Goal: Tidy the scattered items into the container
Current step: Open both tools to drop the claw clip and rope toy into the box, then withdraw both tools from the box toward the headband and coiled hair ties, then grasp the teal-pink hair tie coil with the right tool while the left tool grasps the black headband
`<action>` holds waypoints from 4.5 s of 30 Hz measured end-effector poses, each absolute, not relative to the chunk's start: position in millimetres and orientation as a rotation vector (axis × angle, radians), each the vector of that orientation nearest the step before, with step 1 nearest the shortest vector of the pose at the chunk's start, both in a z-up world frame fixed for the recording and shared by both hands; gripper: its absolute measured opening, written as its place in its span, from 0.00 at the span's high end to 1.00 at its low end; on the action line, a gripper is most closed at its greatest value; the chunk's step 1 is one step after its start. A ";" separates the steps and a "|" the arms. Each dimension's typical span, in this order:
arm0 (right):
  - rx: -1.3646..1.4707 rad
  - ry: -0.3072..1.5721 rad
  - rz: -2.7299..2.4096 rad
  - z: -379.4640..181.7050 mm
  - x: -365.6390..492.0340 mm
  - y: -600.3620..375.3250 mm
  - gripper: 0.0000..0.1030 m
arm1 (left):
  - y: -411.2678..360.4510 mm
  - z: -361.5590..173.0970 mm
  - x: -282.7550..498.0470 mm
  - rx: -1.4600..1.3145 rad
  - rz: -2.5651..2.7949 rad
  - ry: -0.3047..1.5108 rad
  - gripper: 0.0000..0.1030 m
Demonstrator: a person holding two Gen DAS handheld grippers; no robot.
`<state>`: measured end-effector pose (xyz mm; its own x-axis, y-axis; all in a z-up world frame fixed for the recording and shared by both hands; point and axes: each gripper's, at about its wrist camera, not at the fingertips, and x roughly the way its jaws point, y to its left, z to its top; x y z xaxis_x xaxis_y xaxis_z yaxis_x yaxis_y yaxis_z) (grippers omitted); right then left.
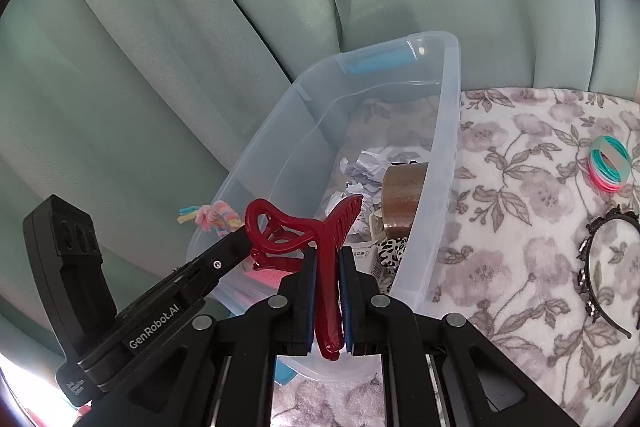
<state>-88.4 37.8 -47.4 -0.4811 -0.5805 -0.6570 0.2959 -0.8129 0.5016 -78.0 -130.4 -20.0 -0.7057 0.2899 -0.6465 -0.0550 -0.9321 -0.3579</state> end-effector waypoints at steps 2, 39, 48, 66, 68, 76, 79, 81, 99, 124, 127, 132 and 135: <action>1.191 -0.438 -2.291 -47.3 -88.2 37.5 0.89 | -130.3 -20.1 -78.5 -1.106 2.692 -0.467 0.92; 0.853 -0.643 -2.495 47.9 24.7 150.6 0.43 | -38.2 88.7 18.0 -0.921 2.701 -0.188 0.34; 0.791 -0.794 -2.610 45.1 60.9 231.8 0.41 | 25.8 95.6 39.1 -0.911 2.598 -0.043 0.33; 0.958 -1.006 -2.690 -16.3 61.1 318.8 0.41 | 105.9 21.1 7.7 -1.185 2.455 0.094 0.33; 1.002 -1.007 -2.685 -26.3 54.2 320.3 0.41 | 109.2 10.7 -1.2 -1.220 2.454 0.095 0.33; 1.155 -0.964 -2.672 -58.9 19.4 320.6 0.41 | 132.6 -33.6 -49.3 -1.332 2.405 0.058 0.33; 1.207 -0.948 -2.671 -70.3 4.6 322.6 0.41 | 146.5 -54.6 -69.4 -1.374 2.385 0.079 0.33; 1.246 -0.937 -2.670 -78.7 -7.1 323.7 0.41 | 154.1 -69.2 -81.4 -1.396 2.374 0.102 0.33; 1.370 -0.632 -2.630 -127.5 -125.9 308.5 0.41 | 164.3 -141.6 -141.9 -1.483 2.386 0.176 0.61; 1.368 -0.331 -2.599 -174.7 -239.8 270.6 0.28 | 146.2 -149.4 -183.0 -1.406 2.462 0.084 0.76; 1.357 -0.270 -2.619 -174.8 -240.8 265.6 0.28 | 146.9 -149.6 -183.4 -1.399 2.464 0.087 0.76; 1.355 -0.251 -2.631 -174.3 -240.8 264.4 0.29 | 147.1 -149.5 -182.8 -1.394 2.468 0.085 0.76; 1.353 -0.266 -2.636 -172.4 -239.7 266.7 0.32 | 146.5 -149.2 -181.9 -1.393 2.474 0.073 0.76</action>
